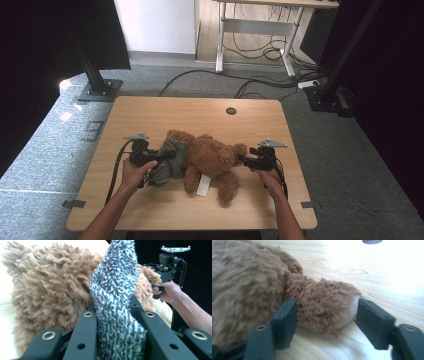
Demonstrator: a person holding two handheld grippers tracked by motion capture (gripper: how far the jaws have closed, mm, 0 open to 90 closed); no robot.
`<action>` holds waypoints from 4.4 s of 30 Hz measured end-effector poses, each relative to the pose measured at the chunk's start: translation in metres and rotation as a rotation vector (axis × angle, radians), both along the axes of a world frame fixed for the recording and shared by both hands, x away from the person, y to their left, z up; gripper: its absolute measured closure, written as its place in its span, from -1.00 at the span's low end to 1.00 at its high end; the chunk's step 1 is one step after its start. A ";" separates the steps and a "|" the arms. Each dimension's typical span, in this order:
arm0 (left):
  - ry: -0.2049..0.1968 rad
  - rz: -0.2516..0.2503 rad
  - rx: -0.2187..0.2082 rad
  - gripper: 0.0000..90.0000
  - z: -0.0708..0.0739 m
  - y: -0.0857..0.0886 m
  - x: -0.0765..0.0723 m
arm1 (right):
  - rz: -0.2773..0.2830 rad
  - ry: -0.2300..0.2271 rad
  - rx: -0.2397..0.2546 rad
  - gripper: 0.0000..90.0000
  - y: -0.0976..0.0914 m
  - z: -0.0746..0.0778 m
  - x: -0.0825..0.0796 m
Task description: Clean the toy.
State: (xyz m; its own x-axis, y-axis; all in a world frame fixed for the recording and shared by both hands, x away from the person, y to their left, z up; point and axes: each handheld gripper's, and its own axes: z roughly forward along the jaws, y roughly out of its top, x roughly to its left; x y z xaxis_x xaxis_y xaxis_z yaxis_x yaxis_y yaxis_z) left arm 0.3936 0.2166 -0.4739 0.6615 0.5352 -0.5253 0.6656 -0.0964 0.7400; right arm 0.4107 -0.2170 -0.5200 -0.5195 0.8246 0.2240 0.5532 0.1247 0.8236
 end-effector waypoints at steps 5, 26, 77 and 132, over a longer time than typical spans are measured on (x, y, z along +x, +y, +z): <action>0.032 -0.010 -0.010 0.67 -0.008 -0.004 0.007 | -0.003 0.051 -0.009 -0.50 0.007 -0.006 0.017; 0.050 -0.069 -0.027 0.67 -0.004 -0.012 0.002 | 0.048 0.099 -0.026 0.34 0.026 -0.024 0.036; 0.096 -0.127 0.186 0.71 -0.051 -0.088 -0.005 | 0.089 -0.107 0.271 0.57 0.027 0.013 0.000; -0.001 -0.082 0.241 0.70 -0.057 -0.100 -0.026 | 0.109 -0.239 0.342 0.60 0.028 0.027 -0.032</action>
